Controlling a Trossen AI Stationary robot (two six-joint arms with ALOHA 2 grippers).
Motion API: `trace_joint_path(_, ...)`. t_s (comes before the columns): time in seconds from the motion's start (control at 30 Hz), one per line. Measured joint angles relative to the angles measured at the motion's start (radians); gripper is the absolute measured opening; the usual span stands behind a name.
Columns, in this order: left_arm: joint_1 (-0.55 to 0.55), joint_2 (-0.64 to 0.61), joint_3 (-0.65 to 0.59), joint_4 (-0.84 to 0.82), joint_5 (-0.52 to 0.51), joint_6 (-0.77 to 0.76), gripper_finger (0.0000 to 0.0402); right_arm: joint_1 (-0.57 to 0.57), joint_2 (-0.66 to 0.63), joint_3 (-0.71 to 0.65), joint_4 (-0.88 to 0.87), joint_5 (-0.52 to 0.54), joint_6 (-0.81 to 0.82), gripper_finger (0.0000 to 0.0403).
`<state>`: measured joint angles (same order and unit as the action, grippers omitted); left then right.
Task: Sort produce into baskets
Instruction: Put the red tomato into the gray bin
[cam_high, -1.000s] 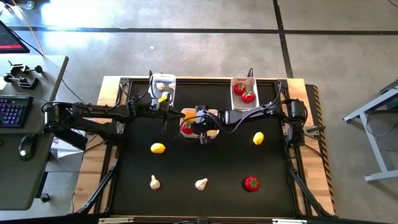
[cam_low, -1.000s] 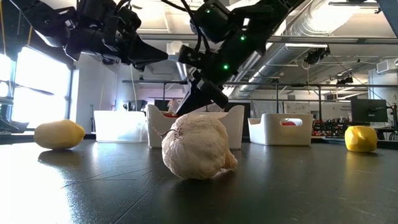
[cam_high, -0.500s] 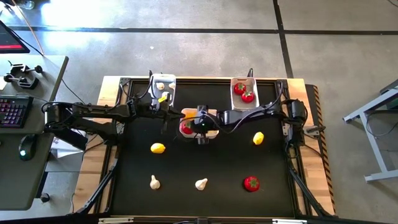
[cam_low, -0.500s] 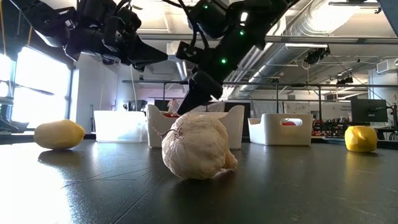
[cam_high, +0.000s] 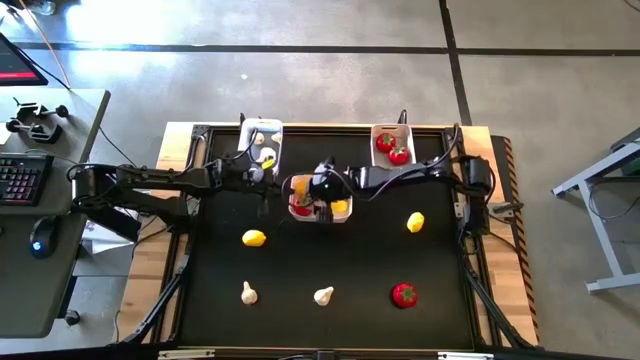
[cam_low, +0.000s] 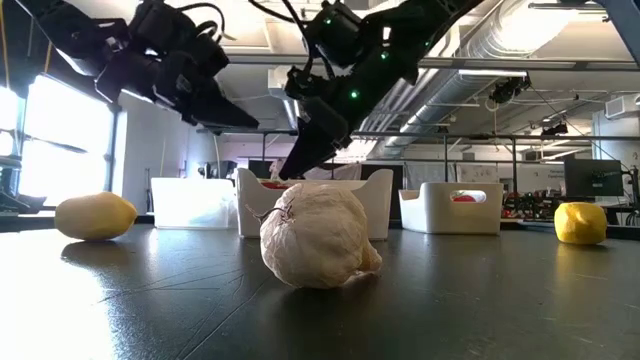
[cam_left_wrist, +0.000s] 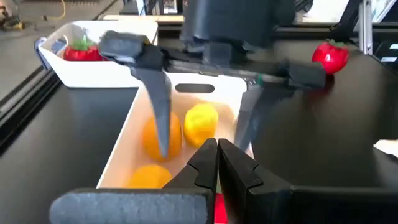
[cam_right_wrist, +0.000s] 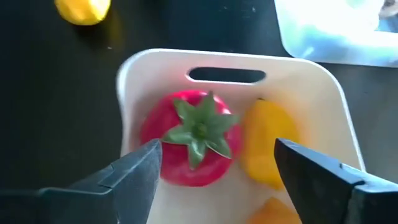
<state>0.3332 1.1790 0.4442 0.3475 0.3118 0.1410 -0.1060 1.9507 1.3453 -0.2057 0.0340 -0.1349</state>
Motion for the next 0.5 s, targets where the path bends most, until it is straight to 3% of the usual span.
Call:
trace_joint_path(0.2,-0.001,0.0,0.0,-0.057,-0.002,0.022,0.0,-0.022,0.017,0.0,0.022,-0.092,0.014,0.0311)
trace_joint_path(0.5,-0.018,0.0,0.0,-0.196,-0.035,0.054,0.0,-0.022,0.063,-0.002,0.061,-0.097,0.015,0.0312)
